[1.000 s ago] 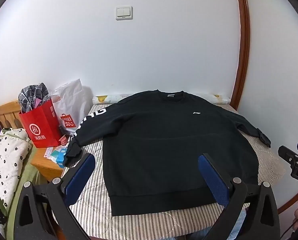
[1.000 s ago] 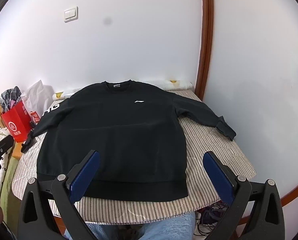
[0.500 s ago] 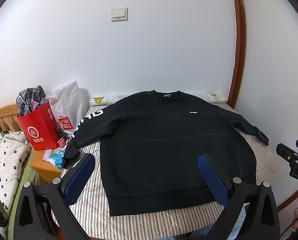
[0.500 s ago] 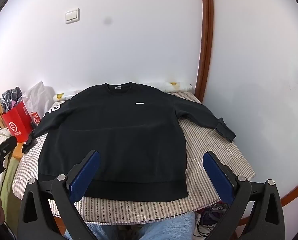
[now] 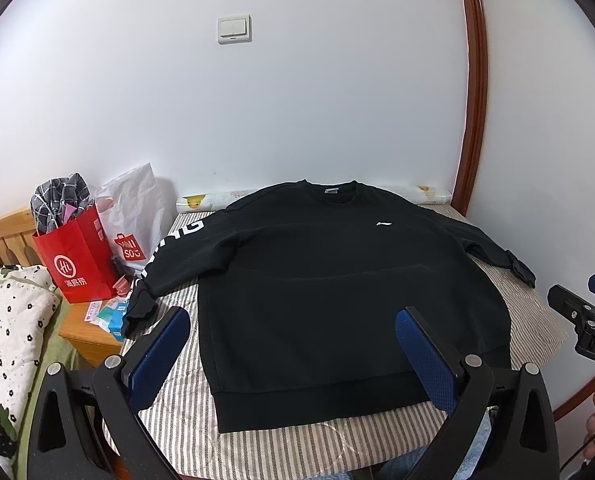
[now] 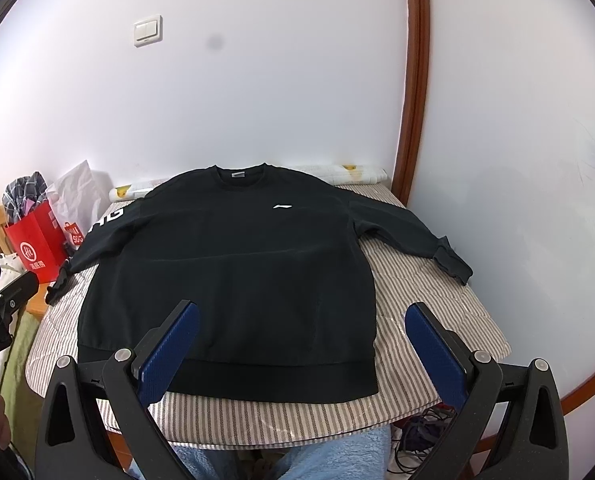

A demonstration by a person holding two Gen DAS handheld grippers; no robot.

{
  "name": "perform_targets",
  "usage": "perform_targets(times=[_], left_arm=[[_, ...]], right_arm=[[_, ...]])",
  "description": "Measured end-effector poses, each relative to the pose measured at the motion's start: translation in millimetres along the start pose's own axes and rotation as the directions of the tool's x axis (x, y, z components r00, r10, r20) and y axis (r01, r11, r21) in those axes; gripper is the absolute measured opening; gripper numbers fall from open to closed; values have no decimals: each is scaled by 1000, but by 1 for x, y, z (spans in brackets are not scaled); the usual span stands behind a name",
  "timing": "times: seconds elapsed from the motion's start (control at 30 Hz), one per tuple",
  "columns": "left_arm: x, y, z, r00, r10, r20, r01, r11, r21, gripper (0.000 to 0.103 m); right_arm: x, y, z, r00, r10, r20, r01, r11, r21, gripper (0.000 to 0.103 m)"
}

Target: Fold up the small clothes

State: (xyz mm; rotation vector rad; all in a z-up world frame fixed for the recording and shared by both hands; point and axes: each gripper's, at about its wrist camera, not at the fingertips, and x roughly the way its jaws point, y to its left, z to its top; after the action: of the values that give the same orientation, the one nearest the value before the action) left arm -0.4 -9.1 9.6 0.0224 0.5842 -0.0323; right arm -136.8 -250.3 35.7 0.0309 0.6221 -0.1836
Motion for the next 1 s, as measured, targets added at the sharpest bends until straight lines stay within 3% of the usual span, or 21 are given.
perform_targets(times=[1.0], left_arm=[[-3, 1, -6, 1000, -2, 7, 2, 1000, -1, 103]], right_arm=[[-1, 5, -4, 1000, 0, 6, 0, 1000, 2, 101]])
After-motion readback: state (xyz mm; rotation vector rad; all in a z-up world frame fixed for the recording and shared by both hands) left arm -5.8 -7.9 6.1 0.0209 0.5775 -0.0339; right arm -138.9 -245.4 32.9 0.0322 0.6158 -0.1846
